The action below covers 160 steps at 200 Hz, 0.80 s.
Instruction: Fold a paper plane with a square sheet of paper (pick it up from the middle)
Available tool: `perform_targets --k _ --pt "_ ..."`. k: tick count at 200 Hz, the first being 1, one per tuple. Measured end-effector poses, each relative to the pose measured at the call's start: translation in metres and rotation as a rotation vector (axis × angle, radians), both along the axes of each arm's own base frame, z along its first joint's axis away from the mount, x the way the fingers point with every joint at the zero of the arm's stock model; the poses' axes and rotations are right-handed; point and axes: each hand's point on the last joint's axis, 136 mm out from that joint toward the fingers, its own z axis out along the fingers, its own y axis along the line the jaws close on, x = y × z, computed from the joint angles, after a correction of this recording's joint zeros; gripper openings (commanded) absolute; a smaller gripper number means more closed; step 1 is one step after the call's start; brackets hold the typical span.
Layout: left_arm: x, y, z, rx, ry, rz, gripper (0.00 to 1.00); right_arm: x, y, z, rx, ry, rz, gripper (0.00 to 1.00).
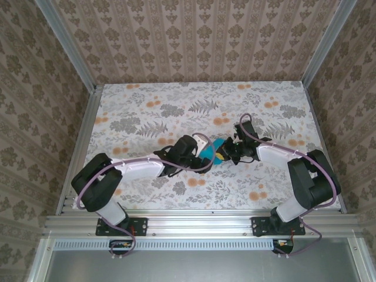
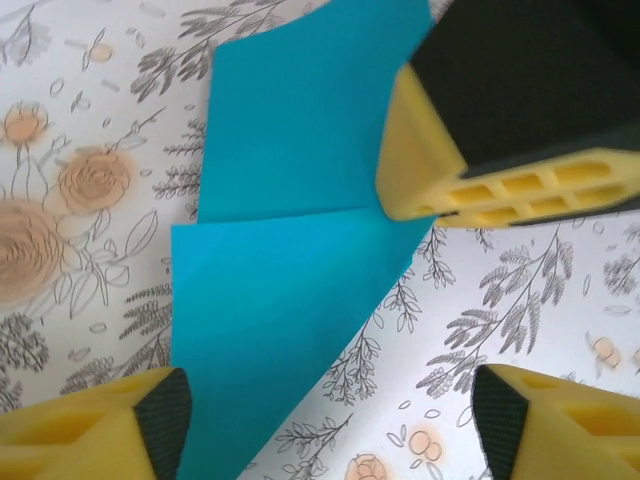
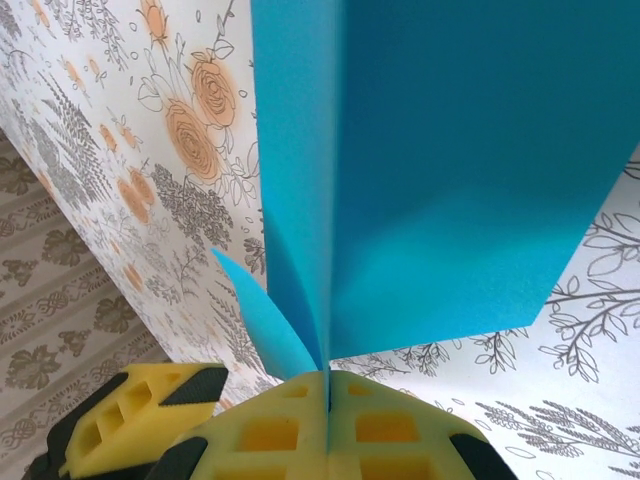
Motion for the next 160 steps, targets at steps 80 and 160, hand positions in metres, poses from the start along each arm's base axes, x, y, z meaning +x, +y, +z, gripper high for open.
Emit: perform_targets --k 80,160 --pt "-0.001 -0.017 -0.012 0.078 -0.278 -0.177 0.62 -0.001 0.001 0.001 0.013 0.009 0.004 0.02" --pt "0.01 -0.015 -0.033 0.197 -0.395 -0.246 0.32 -0.002 -0.001 0.002 0.024 0.023 0.002 0.05"
